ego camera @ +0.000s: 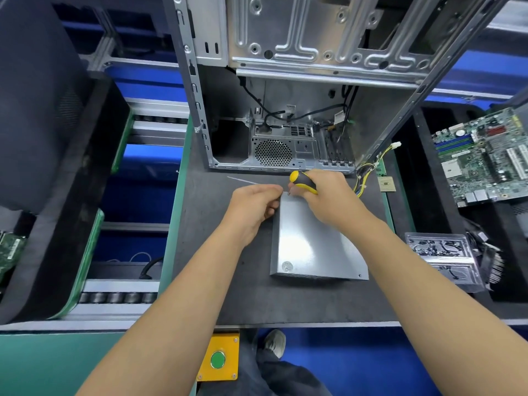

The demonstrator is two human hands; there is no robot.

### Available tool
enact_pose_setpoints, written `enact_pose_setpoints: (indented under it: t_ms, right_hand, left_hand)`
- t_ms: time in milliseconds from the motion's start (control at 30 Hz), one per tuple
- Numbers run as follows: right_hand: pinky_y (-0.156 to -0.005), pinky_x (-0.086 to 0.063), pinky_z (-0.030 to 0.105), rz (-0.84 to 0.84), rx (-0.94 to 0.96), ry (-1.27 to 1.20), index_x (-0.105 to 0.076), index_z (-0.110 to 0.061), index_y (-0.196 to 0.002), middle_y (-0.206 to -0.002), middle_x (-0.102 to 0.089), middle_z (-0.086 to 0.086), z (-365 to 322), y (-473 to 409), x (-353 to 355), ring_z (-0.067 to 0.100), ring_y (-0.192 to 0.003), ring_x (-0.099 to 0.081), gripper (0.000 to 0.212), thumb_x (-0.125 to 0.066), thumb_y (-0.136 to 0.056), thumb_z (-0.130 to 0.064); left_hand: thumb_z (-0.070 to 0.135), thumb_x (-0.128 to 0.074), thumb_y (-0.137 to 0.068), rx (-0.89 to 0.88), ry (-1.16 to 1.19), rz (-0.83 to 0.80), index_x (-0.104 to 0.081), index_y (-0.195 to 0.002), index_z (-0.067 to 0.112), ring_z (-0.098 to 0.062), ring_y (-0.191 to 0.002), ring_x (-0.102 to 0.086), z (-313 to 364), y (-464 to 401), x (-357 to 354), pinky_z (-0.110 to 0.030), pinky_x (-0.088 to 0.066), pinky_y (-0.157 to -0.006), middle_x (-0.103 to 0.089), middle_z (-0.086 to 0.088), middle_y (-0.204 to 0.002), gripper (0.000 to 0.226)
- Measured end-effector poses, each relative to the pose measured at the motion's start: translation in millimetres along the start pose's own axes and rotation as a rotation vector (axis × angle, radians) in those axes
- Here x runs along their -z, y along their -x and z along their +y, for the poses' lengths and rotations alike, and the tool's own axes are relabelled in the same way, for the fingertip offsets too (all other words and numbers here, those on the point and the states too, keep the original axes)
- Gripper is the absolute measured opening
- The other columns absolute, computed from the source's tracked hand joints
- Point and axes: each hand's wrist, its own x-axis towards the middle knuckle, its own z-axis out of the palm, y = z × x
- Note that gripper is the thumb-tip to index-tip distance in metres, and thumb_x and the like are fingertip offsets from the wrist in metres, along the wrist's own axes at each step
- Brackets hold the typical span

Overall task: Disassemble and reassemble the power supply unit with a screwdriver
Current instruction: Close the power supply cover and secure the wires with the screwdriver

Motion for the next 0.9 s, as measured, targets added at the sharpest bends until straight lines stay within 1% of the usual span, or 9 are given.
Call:
enact_pose_setpoints:
  t_ms: [133,167,233,333,400,467,567,767,900]
  right_hand:
    - [-0.053,-0.029,0.022,0.059,-0.041,-0.094,-0.054,-0.009,-0.071,-0.059,-0.048,0.001,3,-1,11,0.015,-0.060,-0.042,0.038,-0.059,-0.097,-0.037]
    - [-0.054,-0.032,0.022,0.103,-0.048,-0.119,-0.052,-0.010,-0.070,-0.058,-0.049,0.002,2,-1,15,0.015,-0.058,-0.043,0.040,-0.058,-0.096,-0.040]
    - [-0.063,-0.046,0.029,0.210,-0.082,-0.212,-0.060,-0.013,-0.077,-0.065,-0.063,0.001,-1,-1,22,0.016,-0.064,-0.058,0.036,-0.055,-0.094,-0.044]
    - [-0.067,-0.053,0.031,0.430,-0.146,-0.418,-0.065,-0.018,-0.077,-0.072,-0.071,-0.010,-8,0,32,0.010,-0.067,-0.065,0.039,-0.048,-0.093,-0.049]
    - [-0.061,-0.052,0.025,0.581,-0.146,-0.537,-0.063,-0.019,-0.069,-0.064,-0.067,-0.008,-9,-1,39,0.008,-0.060,-0.062,0.042,-0.047,-0.094,-0.049]
    - [-0.051,-0.045,0.018,0.661,-0.136,-0.577,-0.060,-0.019,-0.060,-0.052,-0.058,-0.008,-9,-2,44,0.006,-0.051,-0.055,0.051,-0.044,-0.094,-0.053]
    - [-0.051,-0.044,0.023,0.605,-0.195,-0.613,-0.059,-0.017,-0.054,-0.047,-0.054,-0.008,-7,-5,43,0.009,-0.048,-0.054,0.059,-0.043,-0.093,-0.059]
    - [-0.055,-0.045,0.032,0.447,-0.261,-0.686,-0.063,-0.022,-0.052,-0.056,-0.064,-0.003,0,-7,27,0.010,-0.053,-0.061,0.048,-0.057,-0.086,-0.056]
    - [-0.064,-0.053,0.041,0.425,-0.269,-0.621,-0.062,-0.008,-0.065,-0.060,-0.066,0.003,1,-7,21,0.011,-0.056,-0.064,0.053,-0.058,-0.085,-0.057]
  left_hand:
    - [0.011,-0.074,-0.086,-0.030,-0.084,-0.012,-0.077,-0.084,0.011,-0.010,-0.063,-0.054,-1,-2,-1,-0.022,-0.044,-0.059,-0.065,-0.005,-0.073,0.004]
    - [0.012,-0.075,-0.085,-0.038,-0.096,-0.012,-0.078,-0.082,0.012,-0.009,-0.061,-0.053,0,-2,-2,-0.021,-0.044,-0.058,-0.065,-0.003,-0.071,0.004]
    - [0.014,-0.076,-0.084,-0.051,-0.119,-0.013,-0.079,-0.080,0.014,-0.008,-0.059,-0.052,0,-4,-3,-0.020,-0.044,-0.056,-0.064,-0.002,-0.069,0.006]
    - [0.018,-0.077,-0.084,-0.050,-0.131,-0.013,-0.080,-0.079,0.014,-0.009,-0.060,-0.050,0,-5,-4,-0.023,-0.043,-0.058,-0.062,-0.007,-0.074,0.007]
    - [0.020,-0.077,-0.084,-0.040,-0.128,-0.014,-0.080,-0.079,0.014,-0.011,-0.061,-0.050,0,-6,-4,-0.025,-0.043,-0.060,-0.062,-0.007,-0.076,0.008]
    - [0.020,-0.078,-0.083,-0.028,-0.122,-0.016,-0.080,-0.077,0.014,-0.012,-0.062,-0.050,-1,-7,-4,-0.026,-0.043,-0.061,-0.063,-0.007,-0.075,0.008]
    - [0.016,-0.079,-0.082,-0.021,-0.122,-0.016,-0.081,-0.074,0.017,-0.011,-0.063,-0.051,-2,-8,-3,-0.025,-0.044,-0.062,-0.065,-0.004,-0.072,0.008]
    - [0.009,-0.077,-0.081,-0.019,-0.105,-0.012,-0.081,-0.071,0.019,-0.006,-0.057,-0.053,-4,-10,-4,-0.021,-0.045,-0.056,-0.067,-0.003,-0.072,0.015]
    - [0.010,-0.078,-0.081,-0.016,-0.098,-0.024,-0.082,-0.071,0.021,-0.005,-0.056,-0.053,-5,-11,-4,-0.019,-0.045,-0.054,-0.068,0.000,-0.071,0.015]
